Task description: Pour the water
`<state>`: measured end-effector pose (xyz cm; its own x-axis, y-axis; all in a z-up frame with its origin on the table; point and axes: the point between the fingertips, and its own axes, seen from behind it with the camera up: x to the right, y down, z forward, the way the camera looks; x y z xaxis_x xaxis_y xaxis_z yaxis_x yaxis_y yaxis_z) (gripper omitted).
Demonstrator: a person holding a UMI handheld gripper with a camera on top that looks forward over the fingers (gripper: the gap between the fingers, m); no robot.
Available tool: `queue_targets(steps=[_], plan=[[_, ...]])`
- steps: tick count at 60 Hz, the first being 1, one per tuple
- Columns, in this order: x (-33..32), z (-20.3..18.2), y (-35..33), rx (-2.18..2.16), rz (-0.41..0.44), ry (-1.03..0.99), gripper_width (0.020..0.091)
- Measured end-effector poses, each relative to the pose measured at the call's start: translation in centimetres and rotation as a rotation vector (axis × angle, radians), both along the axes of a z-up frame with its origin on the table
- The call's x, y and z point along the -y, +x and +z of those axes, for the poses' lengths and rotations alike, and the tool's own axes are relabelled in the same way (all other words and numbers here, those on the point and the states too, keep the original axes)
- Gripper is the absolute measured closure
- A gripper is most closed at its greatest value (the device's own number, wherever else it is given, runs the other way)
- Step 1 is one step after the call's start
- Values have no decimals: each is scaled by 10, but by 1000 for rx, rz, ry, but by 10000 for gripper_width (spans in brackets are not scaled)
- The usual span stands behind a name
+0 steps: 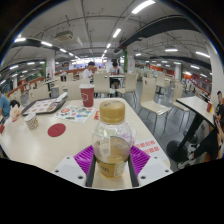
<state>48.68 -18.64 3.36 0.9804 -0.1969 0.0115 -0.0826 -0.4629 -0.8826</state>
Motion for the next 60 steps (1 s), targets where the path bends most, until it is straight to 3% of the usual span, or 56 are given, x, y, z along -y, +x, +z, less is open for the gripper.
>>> queue_targets(steps=[12, 24, 44, 53, 60], plan=[[-5, 1, -1, 10, -3, 13, 709], [-10, 9, 4, 50, -64, -2, 709], [-83, 127, -34, 574, -95, -15, 710], [-136, 170, -93, 982, -30, -81, 707], [-176, 181, -155, 1307, 89, -113, 709]])
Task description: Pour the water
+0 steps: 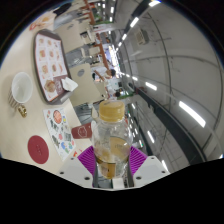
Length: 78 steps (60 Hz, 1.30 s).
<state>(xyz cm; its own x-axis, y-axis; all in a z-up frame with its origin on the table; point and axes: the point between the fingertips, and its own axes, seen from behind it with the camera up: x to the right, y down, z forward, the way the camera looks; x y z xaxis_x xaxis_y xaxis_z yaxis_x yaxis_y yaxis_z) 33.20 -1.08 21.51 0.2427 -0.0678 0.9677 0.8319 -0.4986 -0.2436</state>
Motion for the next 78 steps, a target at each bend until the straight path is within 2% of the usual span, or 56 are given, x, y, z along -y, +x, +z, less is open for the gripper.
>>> queue_targets(steps=[7, 18, 25, 32, 38, 46, 53, 65, 78], plan=[[-30, -8, -59, 309, 97, -80, 709], [-59, -57, -105, 688, 191, -236, 706], [-63, -79, -110, 754, 214, -302, 706], [-64, -80, -112, 699, 213, -312, 706], [-60, -74, -110, 488, 214, -275, 702], [-49, -47, -108, -5, 188, -168, 701], [-39, -40, -100, -471, 167, -60, 701], [-31, -88, -80, -1033, 100, -9, 702], [-21, -153, -64, -1256, 69, -31, 702]])
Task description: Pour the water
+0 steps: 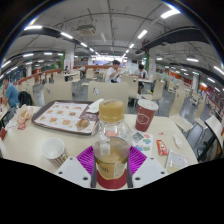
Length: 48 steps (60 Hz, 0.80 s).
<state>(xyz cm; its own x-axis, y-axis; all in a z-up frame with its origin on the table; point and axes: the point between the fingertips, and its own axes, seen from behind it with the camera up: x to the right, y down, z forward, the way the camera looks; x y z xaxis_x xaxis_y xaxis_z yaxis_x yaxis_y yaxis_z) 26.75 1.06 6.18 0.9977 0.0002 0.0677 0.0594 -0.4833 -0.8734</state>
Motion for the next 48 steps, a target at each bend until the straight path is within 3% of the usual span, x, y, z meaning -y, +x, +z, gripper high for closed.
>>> queue_targets(steps=[5, 15, 23, 25, 29, 30, 33, 36, 48], plan=[[8, -26, 6, -21, -2, -40, 698], [8, -22, 6, -57, -6, 36, 686], [10, -23, 5, -81, -7, 8, 586], [12, -28, 3, -91, -5, -25, 514], [22, -32, 0, -109, -9, -66, 257], [26, -32, 0, -107, -12, -77, 238], [37, -30, 3, -79, -32, -107, 284], [49, -24, 5, -60, -54, -120, 249], [129, 13, -21, -78, -121, -193, 254]])
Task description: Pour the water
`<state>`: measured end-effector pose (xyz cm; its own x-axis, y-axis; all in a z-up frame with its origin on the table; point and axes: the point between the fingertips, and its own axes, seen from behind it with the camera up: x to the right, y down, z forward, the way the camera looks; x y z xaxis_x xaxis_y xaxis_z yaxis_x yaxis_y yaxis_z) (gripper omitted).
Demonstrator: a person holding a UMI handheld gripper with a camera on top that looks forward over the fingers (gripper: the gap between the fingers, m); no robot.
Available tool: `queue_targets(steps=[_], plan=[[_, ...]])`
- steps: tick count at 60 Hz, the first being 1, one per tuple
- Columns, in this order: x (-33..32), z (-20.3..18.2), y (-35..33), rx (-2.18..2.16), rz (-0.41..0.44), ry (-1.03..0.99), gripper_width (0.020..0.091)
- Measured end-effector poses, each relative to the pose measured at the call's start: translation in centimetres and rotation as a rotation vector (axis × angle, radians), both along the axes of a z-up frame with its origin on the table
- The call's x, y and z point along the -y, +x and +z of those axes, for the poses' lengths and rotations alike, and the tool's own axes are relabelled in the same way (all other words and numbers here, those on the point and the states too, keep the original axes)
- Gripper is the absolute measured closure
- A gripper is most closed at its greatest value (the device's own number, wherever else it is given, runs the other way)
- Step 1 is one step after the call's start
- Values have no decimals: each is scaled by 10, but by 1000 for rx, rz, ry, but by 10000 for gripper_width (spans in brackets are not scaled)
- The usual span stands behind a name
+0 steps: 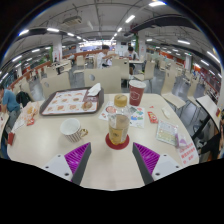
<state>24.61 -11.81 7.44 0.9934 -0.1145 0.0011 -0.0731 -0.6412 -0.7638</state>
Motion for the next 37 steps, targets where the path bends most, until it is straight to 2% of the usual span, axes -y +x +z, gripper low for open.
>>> queue_targets(steps=[10, 18, 37], plan=[[65, 37, -30, 26, -24, -10, 254], [100, 52, -50, 39, -25, -21, 254], [124, 68, -72, 75, 24, -5, 252]])
